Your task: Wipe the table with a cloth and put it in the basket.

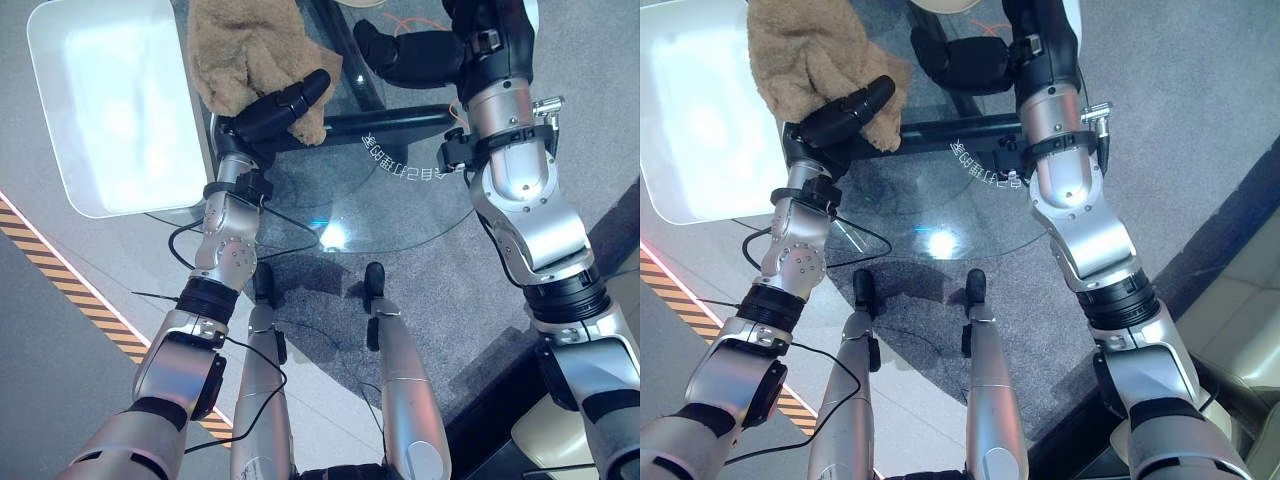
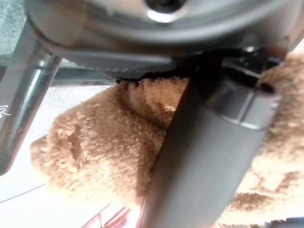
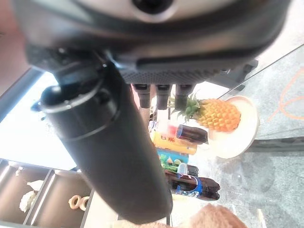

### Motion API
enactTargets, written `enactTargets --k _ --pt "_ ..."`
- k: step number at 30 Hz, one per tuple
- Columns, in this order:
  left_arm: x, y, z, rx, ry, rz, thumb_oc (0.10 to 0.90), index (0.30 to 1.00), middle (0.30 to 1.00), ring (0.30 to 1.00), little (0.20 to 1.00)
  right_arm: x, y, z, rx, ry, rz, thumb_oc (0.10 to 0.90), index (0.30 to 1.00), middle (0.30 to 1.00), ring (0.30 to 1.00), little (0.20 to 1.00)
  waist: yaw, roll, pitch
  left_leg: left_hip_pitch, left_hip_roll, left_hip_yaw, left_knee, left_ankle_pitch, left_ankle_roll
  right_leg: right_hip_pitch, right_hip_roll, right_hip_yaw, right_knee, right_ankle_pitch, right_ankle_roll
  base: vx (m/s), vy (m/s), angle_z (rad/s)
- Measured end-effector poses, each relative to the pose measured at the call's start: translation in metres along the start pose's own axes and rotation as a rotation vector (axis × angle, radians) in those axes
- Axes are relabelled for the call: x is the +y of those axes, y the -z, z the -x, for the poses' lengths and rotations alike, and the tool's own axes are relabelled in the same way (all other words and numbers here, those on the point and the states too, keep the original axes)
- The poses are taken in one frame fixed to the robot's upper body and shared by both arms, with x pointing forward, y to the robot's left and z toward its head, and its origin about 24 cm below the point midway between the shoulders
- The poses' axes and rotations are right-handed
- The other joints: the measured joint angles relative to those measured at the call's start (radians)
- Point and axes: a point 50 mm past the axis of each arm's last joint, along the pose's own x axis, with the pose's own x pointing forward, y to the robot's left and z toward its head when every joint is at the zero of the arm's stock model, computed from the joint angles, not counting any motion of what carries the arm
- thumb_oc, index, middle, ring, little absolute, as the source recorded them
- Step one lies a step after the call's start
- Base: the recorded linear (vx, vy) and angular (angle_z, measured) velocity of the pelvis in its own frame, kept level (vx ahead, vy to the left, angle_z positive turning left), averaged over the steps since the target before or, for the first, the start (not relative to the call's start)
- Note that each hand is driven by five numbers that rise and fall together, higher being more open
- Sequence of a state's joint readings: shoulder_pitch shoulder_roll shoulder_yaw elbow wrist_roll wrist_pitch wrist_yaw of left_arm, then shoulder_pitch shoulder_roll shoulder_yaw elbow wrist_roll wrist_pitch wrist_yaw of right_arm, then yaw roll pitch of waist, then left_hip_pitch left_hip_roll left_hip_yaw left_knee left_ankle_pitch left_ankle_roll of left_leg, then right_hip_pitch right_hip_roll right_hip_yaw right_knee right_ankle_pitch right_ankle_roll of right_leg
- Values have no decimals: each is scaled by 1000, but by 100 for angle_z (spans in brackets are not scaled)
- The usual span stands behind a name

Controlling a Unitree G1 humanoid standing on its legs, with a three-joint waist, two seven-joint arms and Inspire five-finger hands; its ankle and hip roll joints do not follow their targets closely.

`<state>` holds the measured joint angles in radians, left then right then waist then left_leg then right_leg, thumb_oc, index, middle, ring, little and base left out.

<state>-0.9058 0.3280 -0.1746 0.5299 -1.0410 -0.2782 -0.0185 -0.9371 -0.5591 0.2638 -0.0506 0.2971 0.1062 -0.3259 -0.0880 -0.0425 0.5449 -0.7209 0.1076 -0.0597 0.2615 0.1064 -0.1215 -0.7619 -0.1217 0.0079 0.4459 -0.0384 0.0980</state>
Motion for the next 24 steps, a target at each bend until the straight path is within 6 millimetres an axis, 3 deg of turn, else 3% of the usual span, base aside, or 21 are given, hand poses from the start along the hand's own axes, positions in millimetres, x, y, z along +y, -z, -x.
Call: enactTargets --k 24 --pt "14 -30 1 -195 -16 83 100 300 300 300 200 -52 61 18 254 339 6 800 900 900 900 900 -2 0 0 1 1 10 -5 -2 3 0 0 6 -14 5 1 0 1 0"
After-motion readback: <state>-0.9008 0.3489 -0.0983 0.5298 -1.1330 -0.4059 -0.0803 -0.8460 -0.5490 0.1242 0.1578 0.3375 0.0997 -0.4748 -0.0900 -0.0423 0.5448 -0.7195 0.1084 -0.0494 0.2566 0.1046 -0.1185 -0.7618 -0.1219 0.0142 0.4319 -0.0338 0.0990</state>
